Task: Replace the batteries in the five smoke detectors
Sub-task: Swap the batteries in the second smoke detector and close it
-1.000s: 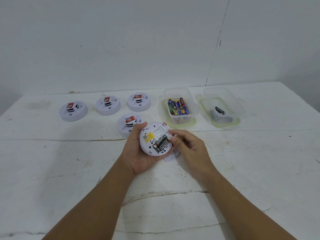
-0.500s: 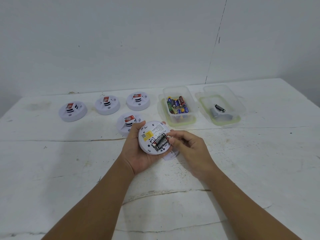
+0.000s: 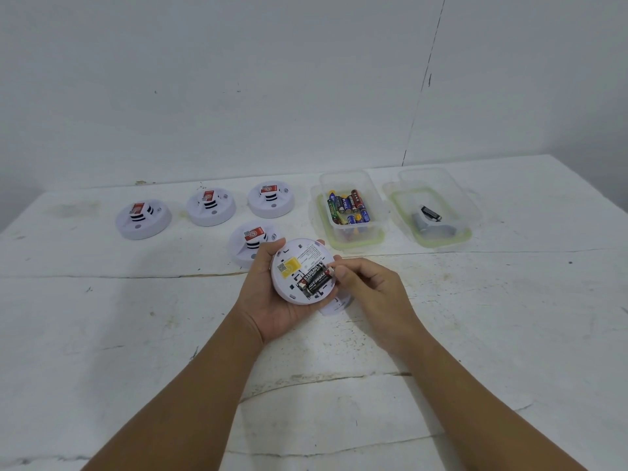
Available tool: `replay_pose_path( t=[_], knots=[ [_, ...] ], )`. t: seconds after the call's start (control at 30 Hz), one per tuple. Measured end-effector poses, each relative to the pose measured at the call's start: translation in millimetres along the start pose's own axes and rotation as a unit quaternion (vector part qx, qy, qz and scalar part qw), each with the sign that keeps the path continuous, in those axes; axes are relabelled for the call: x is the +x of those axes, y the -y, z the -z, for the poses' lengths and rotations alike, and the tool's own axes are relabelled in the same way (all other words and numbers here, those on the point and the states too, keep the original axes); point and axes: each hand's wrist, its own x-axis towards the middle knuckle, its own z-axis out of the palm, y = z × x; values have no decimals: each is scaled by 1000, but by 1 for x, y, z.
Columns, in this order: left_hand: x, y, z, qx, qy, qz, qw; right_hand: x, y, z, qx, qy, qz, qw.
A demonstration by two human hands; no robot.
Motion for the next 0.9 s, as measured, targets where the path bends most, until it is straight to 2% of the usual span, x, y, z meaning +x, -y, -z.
replay_pose_path(
  t=[0.13, 0.3, 0.47, 0.63, 0.8, 0.9],
  knots=[
    [0, 1, -1, 2, 1, -1, 1000, -3, 5, -3, 29, 15, -5, 999],
    [-1, 1, -2, 6, 6, -3, 1000, -4, 6, -4, -7, 12, 8, 1000],
    [1, 1, 1, 6, 0, 0, 1000, -5, 5, -8, 9, 3, 7, 1000],
    [0, 0, -1, -1, 8, -1, 1000, -9, 2, -9, -47, -40, 29, 998],
    [1, 0, 1, -16, 16, 5, 1000, -7, 2, -6, -46, -120, 50, 990],
    [1, 0, -1, -13, 15, -4, 1000, -11, 3, -7, -45, -131, 71, 988]
  ],
)
